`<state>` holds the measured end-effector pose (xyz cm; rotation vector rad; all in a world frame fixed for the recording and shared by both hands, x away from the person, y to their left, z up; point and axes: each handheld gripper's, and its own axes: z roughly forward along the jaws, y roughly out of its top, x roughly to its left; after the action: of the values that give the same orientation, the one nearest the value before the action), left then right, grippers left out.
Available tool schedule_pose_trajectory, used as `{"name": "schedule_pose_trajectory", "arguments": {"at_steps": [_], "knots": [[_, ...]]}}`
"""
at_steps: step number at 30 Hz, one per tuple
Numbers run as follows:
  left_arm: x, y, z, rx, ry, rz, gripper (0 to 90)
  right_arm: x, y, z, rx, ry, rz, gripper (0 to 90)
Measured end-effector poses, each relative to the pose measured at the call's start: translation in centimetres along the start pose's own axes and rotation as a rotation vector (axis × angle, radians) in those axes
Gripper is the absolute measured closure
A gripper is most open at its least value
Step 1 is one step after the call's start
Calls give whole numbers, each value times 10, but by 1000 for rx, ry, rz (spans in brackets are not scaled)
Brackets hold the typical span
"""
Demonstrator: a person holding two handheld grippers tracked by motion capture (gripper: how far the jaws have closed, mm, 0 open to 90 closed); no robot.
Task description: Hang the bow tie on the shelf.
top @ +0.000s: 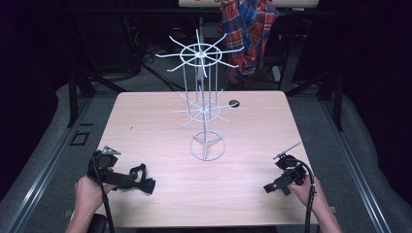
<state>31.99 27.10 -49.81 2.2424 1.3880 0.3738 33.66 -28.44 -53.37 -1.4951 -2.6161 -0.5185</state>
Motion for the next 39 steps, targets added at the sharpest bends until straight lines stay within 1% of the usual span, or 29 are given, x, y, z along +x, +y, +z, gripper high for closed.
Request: {"name": "schedule_pose_trajectory", "arguments": {"at_steps": [1,3,4,6,7,8,11,12,13,14,16,17,18,19,20,21,22,23,24,28,30,33,34,39], "knots": [[0,1,0,1,-5,4,0,1,-1,2,-21,-2,21,0],[0,1,1,0,-4,4,0,0,-1,3,-15,-2,20,2],[0,1,3,3,-7,4,0,-1,0,1,31,-11,-13,6],[1,1,4,6,-11,1,0,0,-1,4,20,-6,-1,9],[1,1,4,6,-11,1,0,2,-1,5,4,-11,14,10],[1,1,4,5,-12,0,0,1,0,4,14,-7,3,11],[1,0,3,3,-14,0,0,2,0,5,9,-8,3,12],[-1,1,3,1,-12,3,0,1,0,4,32,-3,-15,15],[-2,1,4,7,-14,5,0,1,0,4,36,1,-19,17],[-3,2,5,9,-15,11,0,0,0,4,36,1,-15,21],[-6,5,9,27,-21,22,0,-1,-1,4,28,-1,-6,27],[-6,5,9,27,-21,22,0,-1,-1,4,28,-1,-6,27],[-11,9,16,47,-41,38,0,0,0,4,23,5,0,27],[-11,9,16,47,-41,38,0,0,0,4,27,4,-4,27],[-15,12,19,51,-65,42,0,0,0,4,31,0,-7,28],[-15,12,19,51,-65,42,0,0,0,4,31,5,-5,27],[-18,12,19,39,-89,44,0,0,0,4,38,0,-9,27],[-18,12,19,39,-89,44,0,0,0,4,38,0,-9,27],[-20,13,18,40,-96,56,0,0,0,4,45,-8,-13,27],[-23,14,19,38,-90,70,0,0,-1,5,40,0,-5,27],[-24,14,21,58,-94,76,4,0,0,5,46,-3,-11,27],[-24,15,22,64,-94,65,17,0,0,5,53,-7,-18,27],[-24,15,23,74,-92,62,17,0,0,5,57,1,-19,30],[-24,15,25,86,-90,66,17,1,0,7,52,-2,-13,31]]}}
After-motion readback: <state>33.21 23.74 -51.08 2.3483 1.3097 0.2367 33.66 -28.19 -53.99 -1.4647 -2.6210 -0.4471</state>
